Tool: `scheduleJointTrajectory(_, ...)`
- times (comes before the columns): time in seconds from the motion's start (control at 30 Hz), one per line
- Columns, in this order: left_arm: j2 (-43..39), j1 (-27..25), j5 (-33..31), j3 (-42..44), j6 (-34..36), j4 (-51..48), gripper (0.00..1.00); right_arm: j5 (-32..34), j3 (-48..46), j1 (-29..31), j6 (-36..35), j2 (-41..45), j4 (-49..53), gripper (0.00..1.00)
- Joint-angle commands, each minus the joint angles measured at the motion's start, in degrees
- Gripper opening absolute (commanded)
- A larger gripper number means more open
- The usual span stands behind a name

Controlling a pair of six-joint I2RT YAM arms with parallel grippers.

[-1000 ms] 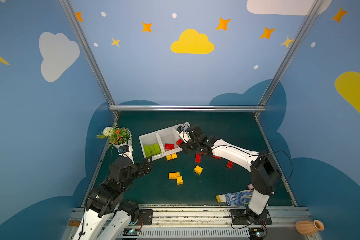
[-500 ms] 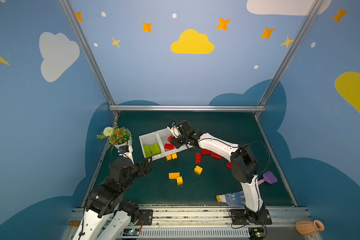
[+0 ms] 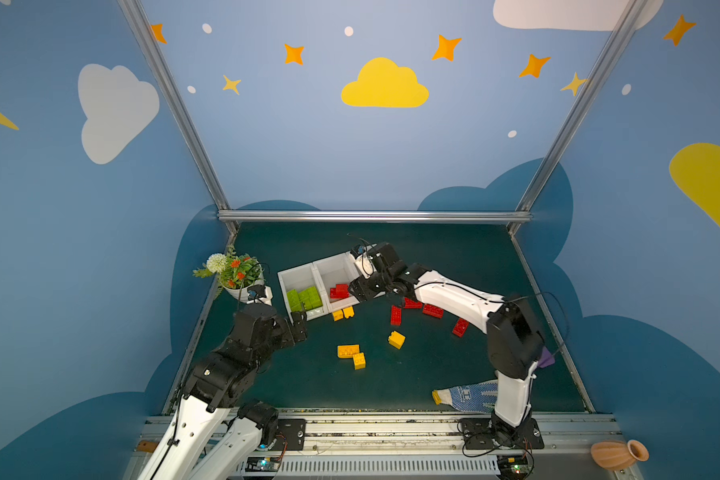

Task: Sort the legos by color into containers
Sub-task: 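Carry the red brick with the right gripper into the middle compartment, then withdraw the right arm while the left gripper reaches to a red brick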

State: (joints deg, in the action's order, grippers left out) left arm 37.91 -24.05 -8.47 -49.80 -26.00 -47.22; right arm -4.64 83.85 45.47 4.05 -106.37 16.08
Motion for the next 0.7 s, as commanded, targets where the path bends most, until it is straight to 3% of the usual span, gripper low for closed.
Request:
scheduleJointTrajectory(0.0, 3.74, -3.98, -2.58, -3.27, -1.69, -0.52, 1.00, -1.17, -6.31, -2.79, 3.41, 9.77, -3.53, 0.79)
scheduleJointTrajectory(0.13, 11.74, -13.50, -9.52, -6.16, -3.37, 0.35, 1.00, -1.23, -19.23, -6.82, 8.32, 21.84, -4.80, 0.82)
scheduleJointTrajectory(0.33, 26.12, -21.09, -12.33, -11.26, -6.25, 4.07, 1.00, 2.68, -36.26, -11.22, 14.85, 39.99, -4.17, 0.90)
scheduleJointTrajectory(0.43, 32.66, -23.49, -13.23, -13.81, -8.15, 5.97, 1.00, 5.66, -43.77, -12.50, 19.18, 48.34, -3.86, 0.93)
scheduleJointTrajectory(0.67, 48.68, -24.75, -8.75, -21.32, -11.13, 8.54, 0.98, 12.64, -57.18, -14.92, 29.21, 62.86, -4.22, 0.93)
